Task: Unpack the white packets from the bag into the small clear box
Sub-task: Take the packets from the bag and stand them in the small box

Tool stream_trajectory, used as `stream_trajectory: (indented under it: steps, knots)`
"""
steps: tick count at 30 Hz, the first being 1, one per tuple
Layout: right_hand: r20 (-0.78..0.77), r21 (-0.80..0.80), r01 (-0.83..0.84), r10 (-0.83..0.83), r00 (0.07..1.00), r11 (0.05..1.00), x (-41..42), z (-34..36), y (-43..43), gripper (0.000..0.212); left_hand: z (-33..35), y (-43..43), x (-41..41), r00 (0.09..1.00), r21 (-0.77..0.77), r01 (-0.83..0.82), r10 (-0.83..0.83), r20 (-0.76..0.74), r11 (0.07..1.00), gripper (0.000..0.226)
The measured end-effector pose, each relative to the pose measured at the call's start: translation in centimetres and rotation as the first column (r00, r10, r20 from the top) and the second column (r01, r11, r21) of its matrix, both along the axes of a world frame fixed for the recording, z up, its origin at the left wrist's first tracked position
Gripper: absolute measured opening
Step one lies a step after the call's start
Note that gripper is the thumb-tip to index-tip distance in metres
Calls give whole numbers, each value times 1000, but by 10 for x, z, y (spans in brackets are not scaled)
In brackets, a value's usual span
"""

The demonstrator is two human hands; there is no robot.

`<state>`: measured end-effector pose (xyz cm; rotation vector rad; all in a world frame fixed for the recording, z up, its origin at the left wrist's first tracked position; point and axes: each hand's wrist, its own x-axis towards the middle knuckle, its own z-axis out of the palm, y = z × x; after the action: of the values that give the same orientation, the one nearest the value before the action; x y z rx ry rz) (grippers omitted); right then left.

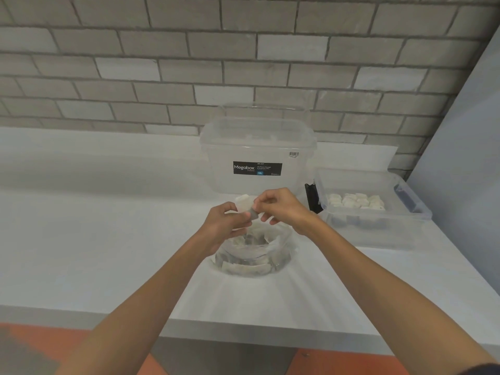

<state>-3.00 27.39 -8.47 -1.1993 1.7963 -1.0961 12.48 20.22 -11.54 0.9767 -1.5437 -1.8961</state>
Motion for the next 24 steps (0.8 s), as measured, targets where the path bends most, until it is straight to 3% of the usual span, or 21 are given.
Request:
stream_trajectory:
  steps: [6,9,11,14,19,24]
  knots:
    - [-111,10,-23,24,993,1000,2,-6,0,3,3,-4,1,996,-142,-83,85,4,986,18]
    - [-298,29,-34,41,954,999,0,-14,-5,9,3,-6,4,992,-175,-117,122,13,977,17]
    - [-503,83,-51,86,860,995,-2,-24,-10,19,1,-8,7,990,-194,-124,133,36,973,17]
    - [-745,226,-87,230,626,970,3,-40,-16,36,-1,-10,11,989,-210,-121,135,53,970,18]
    - [-863,406,-119,423,277,906,18,-46,-25,28,-2,-11,15,989,-226,-117,134,63,967,23]
    - [-871,435,-98,445,206,895,23,-39,-25,20,-2,-10,18,989,-240,-113,134,70,964,19]
